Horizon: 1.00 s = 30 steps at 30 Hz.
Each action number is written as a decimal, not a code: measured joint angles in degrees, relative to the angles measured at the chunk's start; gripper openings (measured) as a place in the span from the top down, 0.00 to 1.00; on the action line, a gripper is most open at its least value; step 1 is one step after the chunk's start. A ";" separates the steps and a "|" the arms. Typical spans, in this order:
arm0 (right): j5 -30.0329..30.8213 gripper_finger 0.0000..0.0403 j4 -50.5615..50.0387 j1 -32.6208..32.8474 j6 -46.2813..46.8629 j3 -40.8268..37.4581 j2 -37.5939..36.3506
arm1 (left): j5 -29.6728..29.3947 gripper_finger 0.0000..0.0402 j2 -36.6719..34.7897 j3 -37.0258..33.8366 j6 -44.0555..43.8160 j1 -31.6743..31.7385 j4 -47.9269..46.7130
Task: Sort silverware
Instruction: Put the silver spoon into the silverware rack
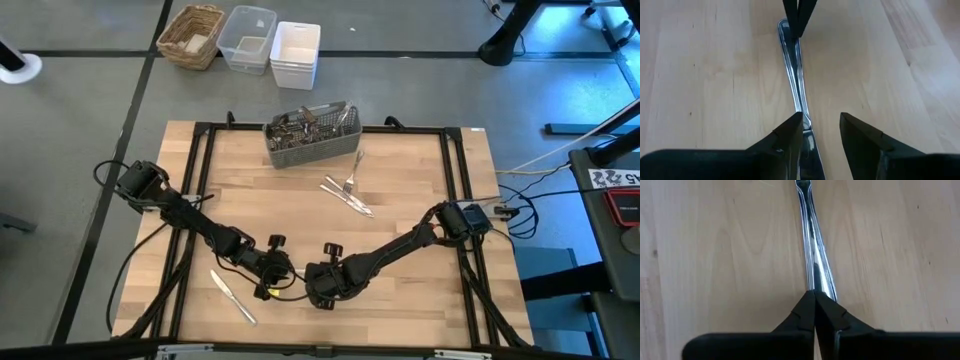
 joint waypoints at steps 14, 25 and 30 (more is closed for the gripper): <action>0.02 0.99 2.00 0.02 0.24 0.00 0.29 | 0.00 0.69 1.98 0.00 -2.58 0.04 -0.48; -0.11 0.99 6.16 0.41 0.46 0.17 1.95 | -0.59 0.69 4.85 0.15 -7.32 0.07 -0.40; 0.39 0.99 6.45 0.43 1.66 0.17 2.39 | 0.59 0.71 4.90 0.42 -7.77 0.13 -4.56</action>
